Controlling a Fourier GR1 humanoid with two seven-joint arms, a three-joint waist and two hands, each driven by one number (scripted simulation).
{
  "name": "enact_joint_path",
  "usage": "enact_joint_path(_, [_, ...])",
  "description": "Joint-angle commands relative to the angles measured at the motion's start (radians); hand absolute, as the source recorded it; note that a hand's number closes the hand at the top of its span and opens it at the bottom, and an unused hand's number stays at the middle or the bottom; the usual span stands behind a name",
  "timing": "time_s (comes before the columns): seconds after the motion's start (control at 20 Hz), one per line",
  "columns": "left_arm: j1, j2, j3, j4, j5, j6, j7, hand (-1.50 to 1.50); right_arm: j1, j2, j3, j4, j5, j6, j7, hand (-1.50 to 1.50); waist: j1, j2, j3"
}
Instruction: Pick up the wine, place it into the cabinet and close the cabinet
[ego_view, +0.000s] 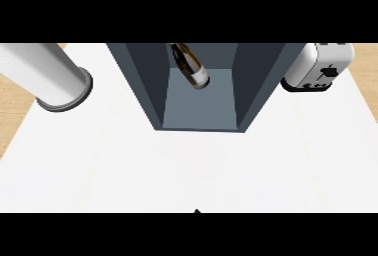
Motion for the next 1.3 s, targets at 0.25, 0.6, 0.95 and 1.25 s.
enact_joint_path(0.25, [0.110, 0.030, 0.181, -0.024, 0.082, -0.156, 0.048, -1.50, -0.406, 0.014, 0.138, 0.219, 0.125, -0.347, 0.091, 1.50, 0.005, 0.002, 0.001])
enact_joint_path(0.6, [0.099, 0.020, 0.243, -0.015, 0.122, -0.216, 0.106, -1.50, -0.684, 0.014, 0.016, 0.552, 0.042, -0.469, -0.029, 1.50, 0.007, 0.008, 0.001])
enact_joint_path(0.95, [0.136, -0.011, 0.318, 0.041, 0.112, -0.334, 0.121, -1.50, -0.836, 0.014, -0.244, 0.765, -0.026, -0.327, -0.096, 1.50, 0.000, 0.010, 0.002])
enact_joint_path(1.25, [0.047, -0.049, 0.258, 0.034, 0.070, -0.280, 0.199, -1.50, -0.844, 0.011, -0.299, 0.955, 0.010, -0.299, -0.252, 1.50, -0.013, 0.011, 0.002])
